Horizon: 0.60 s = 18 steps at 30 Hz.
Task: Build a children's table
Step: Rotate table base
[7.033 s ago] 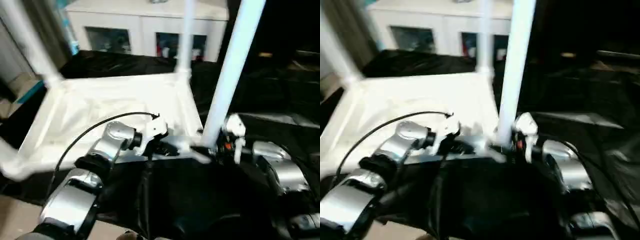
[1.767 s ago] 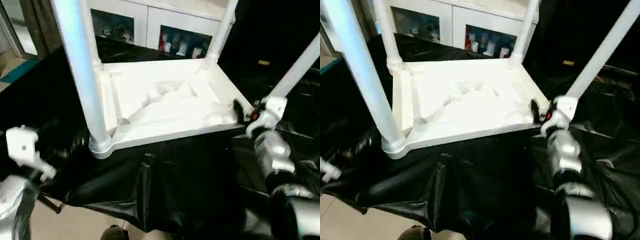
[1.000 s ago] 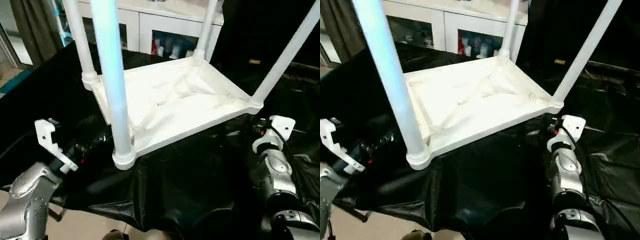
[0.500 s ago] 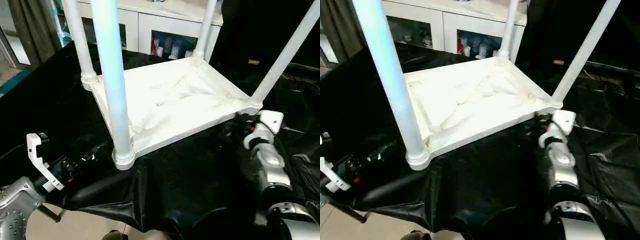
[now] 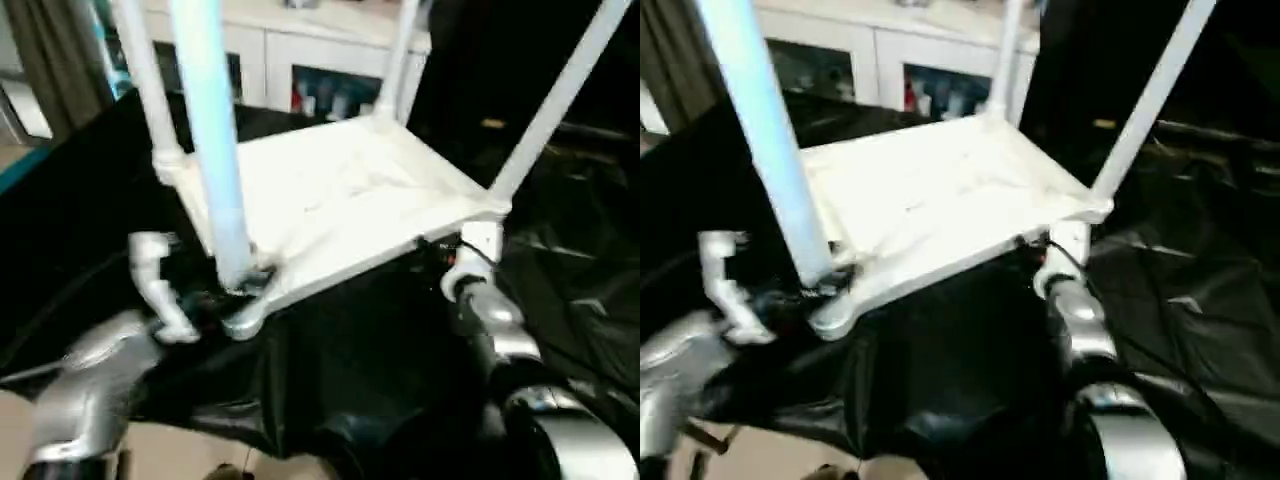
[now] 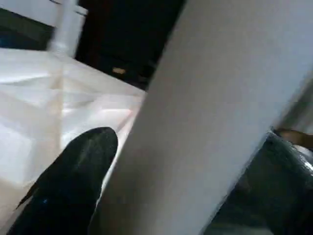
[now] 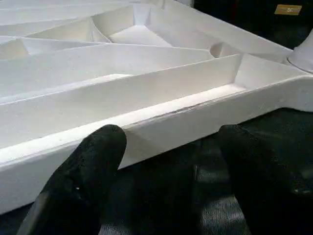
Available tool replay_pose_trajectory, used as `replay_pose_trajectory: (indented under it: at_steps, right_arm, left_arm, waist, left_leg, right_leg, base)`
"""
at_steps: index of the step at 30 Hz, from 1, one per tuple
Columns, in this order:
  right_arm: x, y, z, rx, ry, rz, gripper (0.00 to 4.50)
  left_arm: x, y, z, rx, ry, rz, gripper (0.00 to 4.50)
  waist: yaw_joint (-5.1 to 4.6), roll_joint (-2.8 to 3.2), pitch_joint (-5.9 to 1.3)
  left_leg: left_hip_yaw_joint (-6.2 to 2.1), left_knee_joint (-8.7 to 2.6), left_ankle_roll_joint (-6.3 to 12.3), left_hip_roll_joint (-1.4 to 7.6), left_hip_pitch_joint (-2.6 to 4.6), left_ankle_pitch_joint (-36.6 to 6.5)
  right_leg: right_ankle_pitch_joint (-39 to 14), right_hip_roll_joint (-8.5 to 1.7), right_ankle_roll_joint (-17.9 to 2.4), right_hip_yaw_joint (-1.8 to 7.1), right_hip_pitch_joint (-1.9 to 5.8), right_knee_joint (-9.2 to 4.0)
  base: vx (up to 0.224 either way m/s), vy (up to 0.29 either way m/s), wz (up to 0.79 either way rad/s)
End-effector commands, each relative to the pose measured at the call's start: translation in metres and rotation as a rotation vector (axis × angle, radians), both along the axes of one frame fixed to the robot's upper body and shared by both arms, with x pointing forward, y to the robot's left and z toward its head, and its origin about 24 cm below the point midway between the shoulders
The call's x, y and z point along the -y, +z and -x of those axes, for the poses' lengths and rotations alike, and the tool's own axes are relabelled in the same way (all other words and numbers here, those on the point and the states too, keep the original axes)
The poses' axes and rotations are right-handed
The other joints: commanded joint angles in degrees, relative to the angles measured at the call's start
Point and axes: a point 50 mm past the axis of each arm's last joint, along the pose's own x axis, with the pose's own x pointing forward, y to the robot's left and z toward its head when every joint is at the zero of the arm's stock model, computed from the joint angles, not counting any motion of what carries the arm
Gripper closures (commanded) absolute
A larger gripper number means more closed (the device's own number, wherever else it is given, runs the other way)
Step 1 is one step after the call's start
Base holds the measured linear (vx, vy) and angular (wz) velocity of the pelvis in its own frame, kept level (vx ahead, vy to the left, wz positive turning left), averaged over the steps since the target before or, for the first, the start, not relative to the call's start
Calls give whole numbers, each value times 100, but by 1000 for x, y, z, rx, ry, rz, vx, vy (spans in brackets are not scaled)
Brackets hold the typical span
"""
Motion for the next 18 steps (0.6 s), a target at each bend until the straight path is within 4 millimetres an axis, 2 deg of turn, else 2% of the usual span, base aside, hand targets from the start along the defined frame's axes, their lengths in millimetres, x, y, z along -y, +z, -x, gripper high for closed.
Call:
replay_pose_trajectory:
  at_steps: [1,4,7,10,13,17,18]
  right_arm:
    - [-12,3,-4,-11,65,3,102]
    - [-22,-1,-5,-55,118,4,102]
    - [-26,-3,-5,-68,132,4,102]
    - [-32,-4,-5,-72,160,-10,102]
    - [-35,-5,-4,-83,176,-21,102]
    - [-44,-5,-4,-85,213,-18,102]
    - [-46,-4,-5,-83,217,-23,102]
  left_arm:
    - [21,9,3,27,-133,13,7]
    - [50,14,11,35,-322,12,7]
    - [62,16,14,45,-392,22,7]
    - [84,23,14,71,-471,51,7]
    - [96,25,11,88,-496,62,7]
    - [121,27,-1,112,-540,42,7]
    - [125,27,-6,117,-541,37,7]
  waist:
    - [19,80,-431]
    - [8,71,-448]
    - [14,83,-448]
    - [9,57,-461]
    - [17,43,-449]
    - [15,44,-436]
    - [12,61,-443]
  left_leg:
    - [-123,-467,-253,236,149,-1961]
    - [-114,-452,-176,237,138,-1741]
    - [-101,-443,-149,232,143,-1624]
    - [-95,-432,-107,234,130,-1524]
    - [-89,-431,-107,239,143,-1606]
    - [-104,-439,-175,230,149,-1812]
    - [-111,-443,-203,233,150,-1832]
  right_leg:
    - [-1504,-236,-1100,177,169,-384]
    - [-1268,-229,-1176,175,185,-350]
    - [-1095,-225,-1240,176,188,-337]
    - [-928,-230,-1315,177,217,-327]
    - [-1048,-233,-1327,180,211,-349]
    - [-1487,-242,-1201,179,197,-403]
    - [-1523,-248,-1177,180,200,-407]
  base:
    - [0,0,0]
    - [0,0,0]
    - [0,0,0]
    - [0,0,0]
    - [0,0,0]
    - [0,0,0]
    - [0,0,0]
